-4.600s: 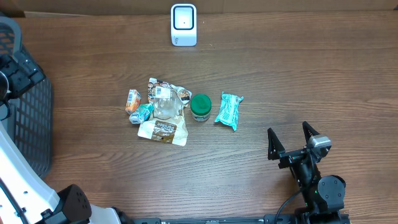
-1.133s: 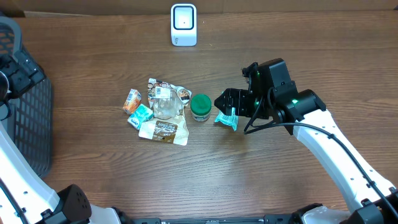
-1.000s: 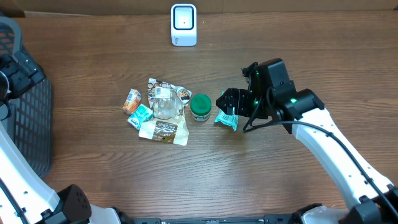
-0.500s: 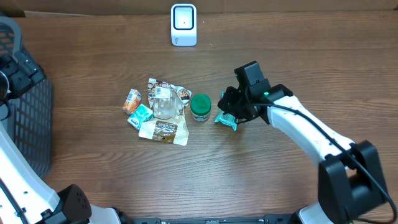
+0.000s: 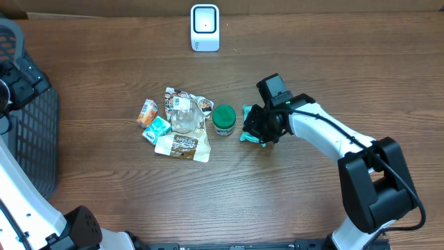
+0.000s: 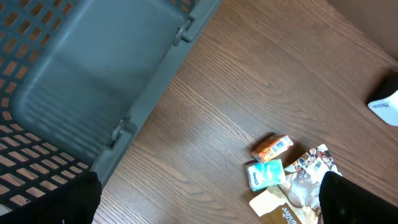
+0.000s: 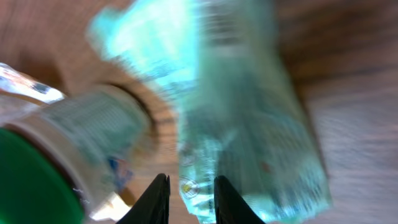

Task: Scan the item barcode
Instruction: 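Lower the right gripper onto the teal tissue pack and grasp it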

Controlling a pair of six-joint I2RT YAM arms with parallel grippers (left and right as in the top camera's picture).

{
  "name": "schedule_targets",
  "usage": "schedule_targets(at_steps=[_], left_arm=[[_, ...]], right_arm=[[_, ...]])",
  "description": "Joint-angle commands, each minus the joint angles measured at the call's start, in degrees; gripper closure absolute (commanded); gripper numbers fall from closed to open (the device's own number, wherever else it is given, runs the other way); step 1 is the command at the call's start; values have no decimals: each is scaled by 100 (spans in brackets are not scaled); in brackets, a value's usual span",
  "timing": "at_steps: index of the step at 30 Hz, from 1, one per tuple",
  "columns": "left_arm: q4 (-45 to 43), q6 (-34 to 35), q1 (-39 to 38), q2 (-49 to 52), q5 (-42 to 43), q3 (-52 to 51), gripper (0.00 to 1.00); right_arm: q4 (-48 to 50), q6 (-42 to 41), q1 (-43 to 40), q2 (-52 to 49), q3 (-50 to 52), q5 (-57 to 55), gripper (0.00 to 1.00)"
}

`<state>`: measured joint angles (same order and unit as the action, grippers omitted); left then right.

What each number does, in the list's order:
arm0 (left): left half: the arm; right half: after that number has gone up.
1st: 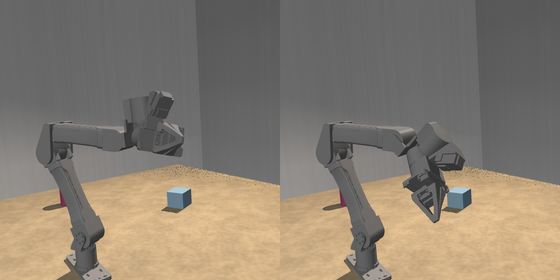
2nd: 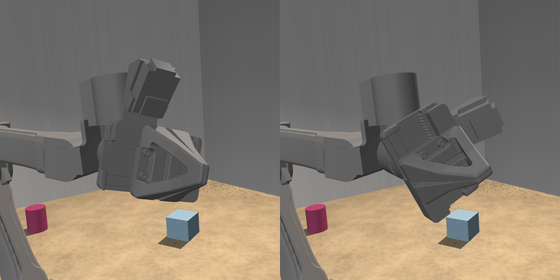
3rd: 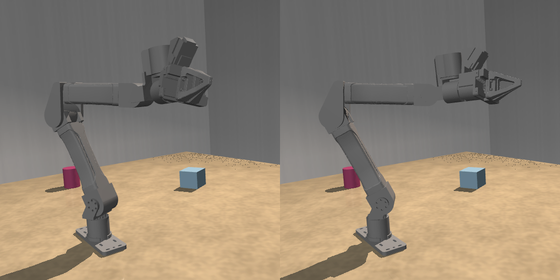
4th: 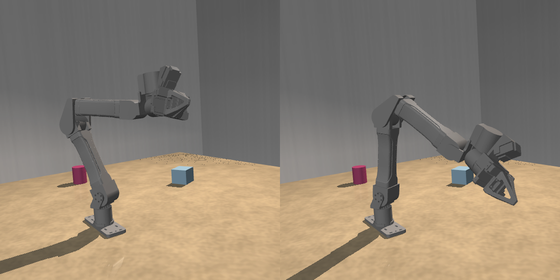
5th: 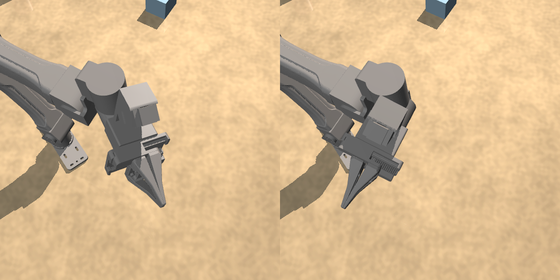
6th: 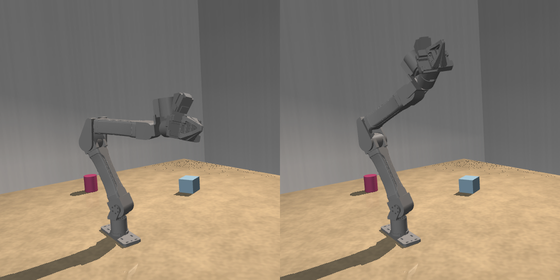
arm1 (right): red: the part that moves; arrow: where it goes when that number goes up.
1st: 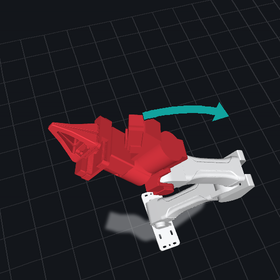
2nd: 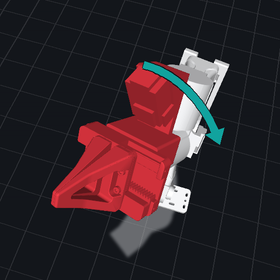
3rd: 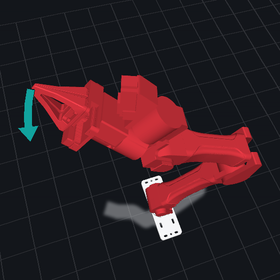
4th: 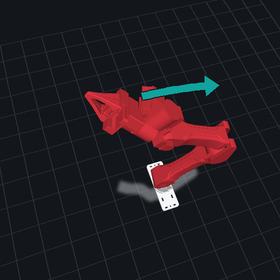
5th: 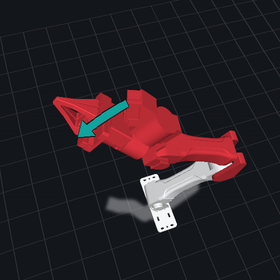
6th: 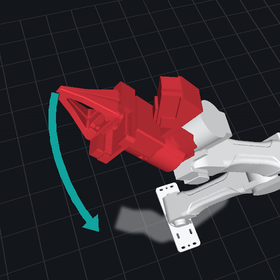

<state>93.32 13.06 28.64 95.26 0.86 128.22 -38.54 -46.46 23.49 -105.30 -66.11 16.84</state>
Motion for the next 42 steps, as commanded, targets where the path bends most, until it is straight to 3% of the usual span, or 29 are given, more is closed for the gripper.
schedule_targets(at_steps=[1, 6, 16, 20, 24, 26, 28, 30, 42], left_arm=[[2, -129, 22, 22, 20, 76, 1], [2, -129, 22, 22, 17, 76, 0], [2, -131, 22, 22, 20, 76, 0], [2, -129, 22, 22, 20, 76, 0], [2, -129, 22, 22, 20, 76, 1], [2, -129, 22, 22, 20, 76, 0], [2, -129, 22, 22, 20, 76, 0], [2, -129, 22, 22, 20, 76, 1], [2, -129, 22, 22, 17, 76, 1]], right_arm=[[-374, 588, -354, -26, -111, 122, 78], [-713, 1115, -846, -26, -111, -74, 77], [-684, 2664, -1497, -26, -695, -33, 55], [-1185, 3477, -1510, -15, -1217, 369, 53], [-1919, 3738, -1528, -15, -1626, 94, 53], [-2253, 3687, -1596, -15, -1674, 107, 43], [-2356, 3630, -1683, -24, -1580, 140, 29], [-2330, 3633, -1794, -24, -1388, 157, 23], [-1005, 4448, -2031, -28, 68, 1580, 22]])
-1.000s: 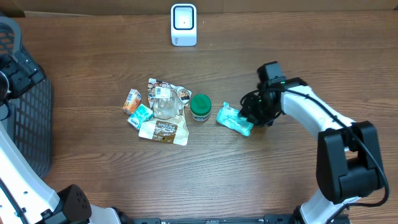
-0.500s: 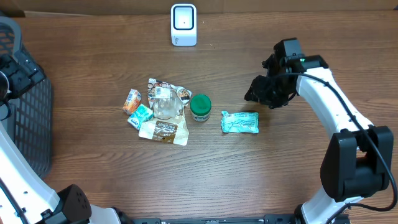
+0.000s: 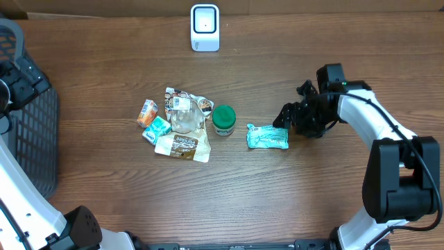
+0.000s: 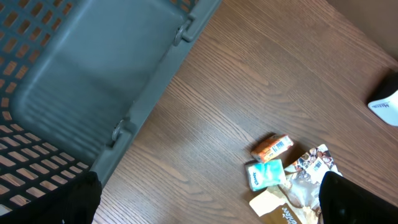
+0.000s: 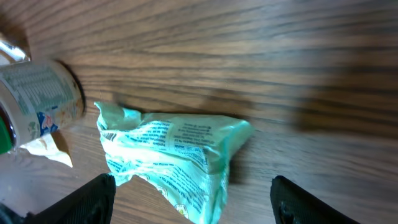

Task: Scan the item barcode
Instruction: 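Lower the right gripper onto the teal tissue pack and grasp it, then lift the tissue pack with the right gripper toward the white scanner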

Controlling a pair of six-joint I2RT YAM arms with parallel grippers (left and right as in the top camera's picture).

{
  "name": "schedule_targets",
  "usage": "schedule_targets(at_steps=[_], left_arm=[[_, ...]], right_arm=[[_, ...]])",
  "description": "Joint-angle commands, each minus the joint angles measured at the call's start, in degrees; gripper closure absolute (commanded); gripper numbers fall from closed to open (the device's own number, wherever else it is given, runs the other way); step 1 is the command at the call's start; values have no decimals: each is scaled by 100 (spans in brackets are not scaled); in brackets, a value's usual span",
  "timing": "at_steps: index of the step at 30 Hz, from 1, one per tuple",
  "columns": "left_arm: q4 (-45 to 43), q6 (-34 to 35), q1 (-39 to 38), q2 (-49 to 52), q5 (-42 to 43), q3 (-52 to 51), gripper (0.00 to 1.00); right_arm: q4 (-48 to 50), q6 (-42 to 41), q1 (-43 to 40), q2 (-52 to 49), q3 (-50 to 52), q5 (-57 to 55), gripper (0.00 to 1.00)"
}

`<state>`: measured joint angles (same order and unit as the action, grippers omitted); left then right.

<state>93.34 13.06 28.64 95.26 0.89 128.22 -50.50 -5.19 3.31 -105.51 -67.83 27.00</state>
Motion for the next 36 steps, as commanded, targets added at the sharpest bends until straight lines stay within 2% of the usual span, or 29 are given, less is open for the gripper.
schedule_targets(at_steps=[1, 8, 12, 15, 18, 19, 24, 28, 36], left_arm=[[0, -129, 22, 22, 17, 76, 1], [0, -129, 22, 22, 17, 76, 1], [0, -129, 22, 22, 17, 76, 1], [0, -129, 22, 22, 17, 76, 1], [0, -129, 22, 22, 17, 76, 0], [0, -129, 22, 22, 17, 76, 0], [-2, -129, 22, 22, 15, 76, 0], [0, -129, 22, 22, 17, 76, 0], [0, -129, 22, 22, 17, 76, 1]], right_arm=[[304, 361, -13, -7, 339, 708, 22], [1403, 81, -2, -7, 1150, 1130, 23], [2072, -186, 0, -7, 1596, 1167, 30], [2332, -254, -2, -7, 1775, 1163, 43], [2347, -249, -9, -7, 1775, 1167, 74], [2347, -249, -15, -7, 1773, 1167, 80], [2181, -251, -85, 7, 1591, 1268, 96], [1792, -181, -197, 57, 1200, 1751, 96], [511, 667, -601, 682, 321, 3279, 96]])
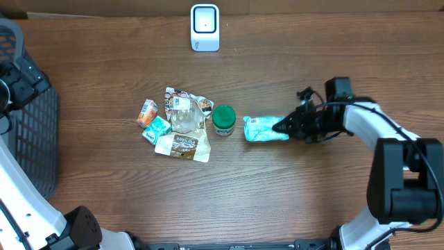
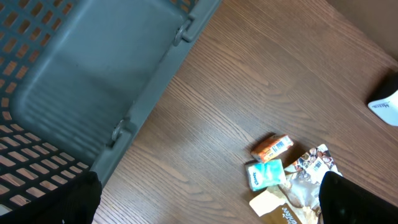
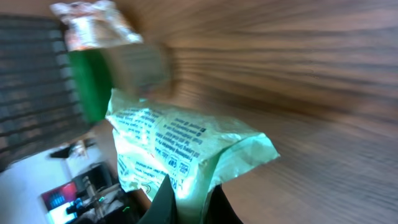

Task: Scan the item barcode
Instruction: 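Lift the tissue pack with the right gripper toward the white scanner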

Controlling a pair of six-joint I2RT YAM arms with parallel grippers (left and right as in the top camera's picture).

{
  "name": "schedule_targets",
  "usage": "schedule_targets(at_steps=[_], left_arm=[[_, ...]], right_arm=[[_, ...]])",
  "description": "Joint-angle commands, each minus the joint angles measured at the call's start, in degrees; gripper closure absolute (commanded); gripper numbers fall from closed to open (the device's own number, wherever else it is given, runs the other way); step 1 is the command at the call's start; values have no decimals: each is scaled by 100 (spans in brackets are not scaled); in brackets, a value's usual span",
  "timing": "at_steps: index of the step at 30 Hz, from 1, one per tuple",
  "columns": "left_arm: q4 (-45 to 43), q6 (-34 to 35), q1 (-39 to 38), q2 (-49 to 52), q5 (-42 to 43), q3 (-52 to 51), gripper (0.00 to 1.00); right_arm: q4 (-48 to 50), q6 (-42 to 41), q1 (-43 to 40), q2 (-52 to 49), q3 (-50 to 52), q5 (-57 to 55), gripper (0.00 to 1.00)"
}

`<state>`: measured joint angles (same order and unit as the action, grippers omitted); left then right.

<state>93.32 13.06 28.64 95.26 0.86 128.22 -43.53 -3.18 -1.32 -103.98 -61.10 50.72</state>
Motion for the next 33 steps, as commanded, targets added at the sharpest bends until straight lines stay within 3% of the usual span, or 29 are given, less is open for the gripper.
schedule_targets(at_steps=[1, 7, 12, 25, 33], left_arm=[[2, -129, 22, 22, 20, 76, 0], [2, -129, 22, 22, 20, 76, 1], [2, -129, 22, 22, 20, 76, 0], [2, -129, 22, 22, 20, 76, 0], [2, -129, 22, 22, 20, 76, 1]], right_arm=[[-341, 520, -146, 684, -442, 938, 96], [-656, 457, -129, 1563, -695, 929, 96], [-678, -396, 424, 2103, -1001, -85, 96], [-863, -1213, 2037, 2055, -2009, -2389, 96], [-1838, -1137, 2597, 839, -4428, -3445, 96]])
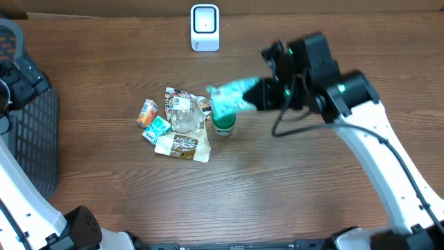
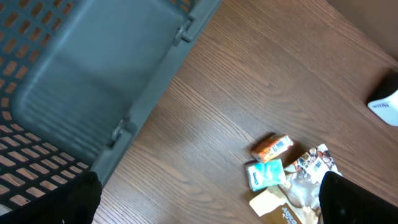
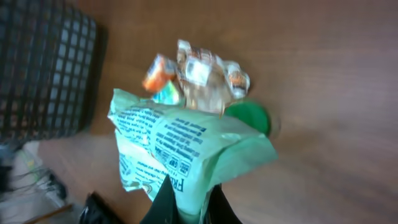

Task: Scan the item barcode
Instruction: 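Lift the tissue pack with the right gripper toward the white scanner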

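Observation:
My right gripper (image 1: pixel 260 94) is shut on a mint-green printed packet (image 1: pixel 230 95), held in the air above the table and over the green-lidded jar (image 1: pixel 223 123). In the right wrist view the packet (image 3: pixel 180 146) fills the lower middle, pinched between my two dark fingers (image 3: pixel 163 202). The white barcode scanner (image 1: pixel 205 28) stands at the table's far edge, apart from the packet. My left gripper (image 2: pixel 205 199) hangs high at the far left with its fingertips wide apart and nothing between them.
A heap of small items lies left of the jar: an orange packet (image 1: pixel 146 112), a teal packet (image 1: pixel 158 128), a brown-and-white pouch (image 1: pixel 183 146) and a clear crinkled bag (image 1: pixel 184 111). A dark mesh basket (image 1: pixel 31 132) stands at the left edge.
My right gripper, shut on the green packet low on the table right of the jar, now holds it raised in the air, further left and toward the scanner. The left arm is unchanged.
My right gripper was down at the green packet beside the jar. Then it stood open to the right of the packet, which lay flat on the table. Then it was shut on the packet's right end, and now it holds the packet aloft over the jar.

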Controlling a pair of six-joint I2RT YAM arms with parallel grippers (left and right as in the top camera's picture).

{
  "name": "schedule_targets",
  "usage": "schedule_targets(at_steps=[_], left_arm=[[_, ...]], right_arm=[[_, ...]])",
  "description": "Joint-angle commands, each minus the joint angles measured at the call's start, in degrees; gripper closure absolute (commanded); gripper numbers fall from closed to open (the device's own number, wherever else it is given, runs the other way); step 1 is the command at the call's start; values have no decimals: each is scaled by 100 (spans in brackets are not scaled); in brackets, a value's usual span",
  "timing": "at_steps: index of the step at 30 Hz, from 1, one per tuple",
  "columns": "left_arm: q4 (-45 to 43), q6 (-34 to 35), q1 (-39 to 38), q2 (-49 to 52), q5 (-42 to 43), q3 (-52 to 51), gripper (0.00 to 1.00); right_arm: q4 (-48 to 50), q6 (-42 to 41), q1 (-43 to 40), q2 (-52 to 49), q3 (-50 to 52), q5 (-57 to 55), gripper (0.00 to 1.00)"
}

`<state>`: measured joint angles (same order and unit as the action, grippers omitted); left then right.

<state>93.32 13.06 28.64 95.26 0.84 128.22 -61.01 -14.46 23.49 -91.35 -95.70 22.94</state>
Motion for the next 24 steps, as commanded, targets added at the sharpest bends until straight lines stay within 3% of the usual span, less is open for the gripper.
schedule_targets(at_steps=[1, 6, 13, 24], left_arm=[[2, -129, 22, 22, 22, 76, 1], [2, -129, 22, 22, 22, 76, 0], [2, -129, 22, 22, 22, 76, 0], [2, -129, 22, 22, 22, 76, 0]], right_arm=[[-214, 22, 181, -688, -1421, -920, 96], [-13, 490, 540, -1703, -2712, -2734, 96], [2164, 2321, 1056, -2977, -2715, -5949, 96], [6769, 6297, 1034, -4957, -2712, -6398, 96]])
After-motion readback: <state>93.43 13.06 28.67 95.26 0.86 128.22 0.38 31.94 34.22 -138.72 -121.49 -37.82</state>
